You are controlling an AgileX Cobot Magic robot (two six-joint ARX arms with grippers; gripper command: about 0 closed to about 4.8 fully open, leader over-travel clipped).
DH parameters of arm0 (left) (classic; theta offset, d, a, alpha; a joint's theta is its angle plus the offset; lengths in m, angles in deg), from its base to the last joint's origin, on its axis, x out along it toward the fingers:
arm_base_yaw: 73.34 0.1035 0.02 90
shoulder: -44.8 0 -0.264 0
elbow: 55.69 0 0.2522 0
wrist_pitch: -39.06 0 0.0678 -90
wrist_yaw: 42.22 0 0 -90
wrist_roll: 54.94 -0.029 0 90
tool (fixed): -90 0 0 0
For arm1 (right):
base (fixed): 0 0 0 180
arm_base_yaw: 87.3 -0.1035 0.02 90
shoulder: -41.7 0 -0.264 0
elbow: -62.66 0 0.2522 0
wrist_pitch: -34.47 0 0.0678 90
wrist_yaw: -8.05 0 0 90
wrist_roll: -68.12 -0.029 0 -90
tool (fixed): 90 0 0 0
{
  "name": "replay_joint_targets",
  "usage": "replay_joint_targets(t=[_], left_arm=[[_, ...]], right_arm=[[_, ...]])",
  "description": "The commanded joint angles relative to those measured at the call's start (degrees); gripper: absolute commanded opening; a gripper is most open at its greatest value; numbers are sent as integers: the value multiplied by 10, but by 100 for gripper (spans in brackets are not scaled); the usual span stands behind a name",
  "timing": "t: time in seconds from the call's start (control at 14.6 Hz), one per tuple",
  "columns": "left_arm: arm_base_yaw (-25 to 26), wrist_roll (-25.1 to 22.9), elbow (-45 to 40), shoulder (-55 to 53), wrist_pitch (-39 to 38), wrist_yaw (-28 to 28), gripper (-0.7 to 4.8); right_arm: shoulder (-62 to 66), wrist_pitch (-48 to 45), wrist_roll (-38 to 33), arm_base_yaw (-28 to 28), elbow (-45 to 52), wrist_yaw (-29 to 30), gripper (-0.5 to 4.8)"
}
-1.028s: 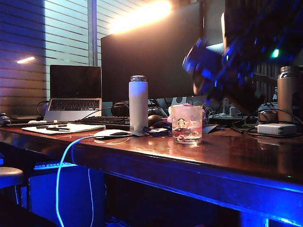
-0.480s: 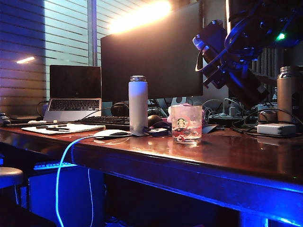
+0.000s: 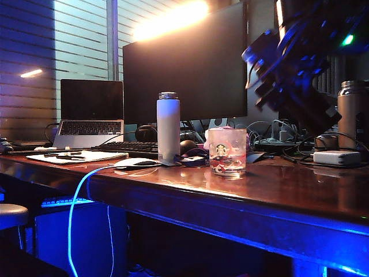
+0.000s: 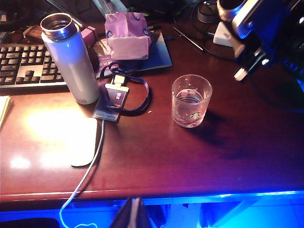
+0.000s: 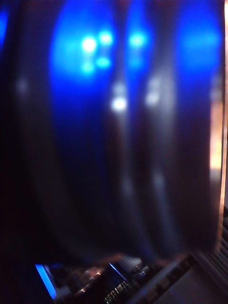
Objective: Pick up the black thermos, pour a little water from inside into the glass cup, then place the black thermos back on the table.
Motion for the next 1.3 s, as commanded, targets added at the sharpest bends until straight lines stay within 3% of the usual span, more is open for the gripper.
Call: replay_joint_targets(t=[0.07, 0.21, 0.34, 0.48, 0.82, 1.23, 1.3], left_arm=[[0, 0, 1, 2, 7, -3, -2], [0, 0, 1, 2, 7, -3, -2], [0, 0, 1, 2, 7, -3, -2], [1, 0, 1, 2, 7, -3, -2], [1, 0, 1, 2, 7, -3, -2], [1, 0, 1, 2, 7, -3, -2], [1, 0, 1, 2, 7, -3, -2]], right_arm=[[-75, -16, -180, 50, 50, 123, 8], [-107, -64, -281, 86, 108, 229, 9], [-110, -139, -340, 102, 158, 256, 10], [-110, -154, -370, 102, 186, 257, 11], [-56, -228, -367, 102, 194, 311, 13], [-14, -231, -351, 103, 195, 317, 16], [-6, -231, -350, 103, 195, 318, 63]])
